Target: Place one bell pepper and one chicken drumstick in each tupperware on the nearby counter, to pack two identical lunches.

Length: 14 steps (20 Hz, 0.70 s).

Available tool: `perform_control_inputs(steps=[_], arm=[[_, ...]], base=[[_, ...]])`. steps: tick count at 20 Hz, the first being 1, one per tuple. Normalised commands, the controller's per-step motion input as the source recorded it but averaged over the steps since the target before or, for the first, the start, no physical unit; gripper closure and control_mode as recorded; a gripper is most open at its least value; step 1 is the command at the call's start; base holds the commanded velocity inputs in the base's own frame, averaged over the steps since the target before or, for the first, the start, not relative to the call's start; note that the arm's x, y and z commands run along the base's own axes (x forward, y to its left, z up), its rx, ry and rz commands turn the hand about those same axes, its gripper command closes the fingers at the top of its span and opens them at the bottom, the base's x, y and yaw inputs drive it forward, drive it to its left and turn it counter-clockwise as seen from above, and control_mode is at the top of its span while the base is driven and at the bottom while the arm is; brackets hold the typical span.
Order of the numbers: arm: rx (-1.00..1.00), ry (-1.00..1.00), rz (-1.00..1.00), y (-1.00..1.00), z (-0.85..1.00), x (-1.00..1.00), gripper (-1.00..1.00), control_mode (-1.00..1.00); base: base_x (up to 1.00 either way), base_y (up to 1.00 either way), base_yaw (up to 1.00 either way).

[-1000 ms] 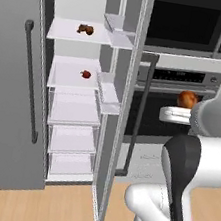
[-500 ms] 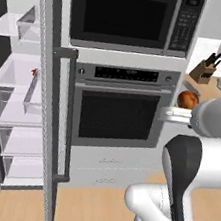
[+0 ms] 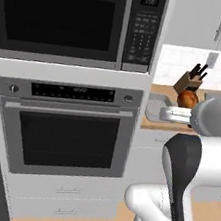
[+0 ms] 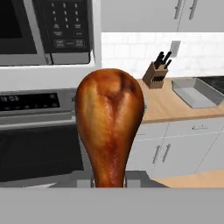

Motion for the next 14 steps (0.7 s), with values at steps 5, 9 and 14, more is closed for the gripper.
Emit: perform_control_inputs(steps=[5, 9, 14], arm=[[0.00, 0.00, 0.00, 0.00, 0.00, 0.00, 1.00, 1.00], [0.00, 0.00, 0.00, 0.00, 0.00, 0.00, 1.00, 1.00], [0.05, 0.03, 0.17, -0.50, -0.46, 0.59, 1.00, -1.00]], base=[[0.77, -1.00, 0.14], [0.95, -0.97, 0.16], [0.40, -0.37, 0.11]])
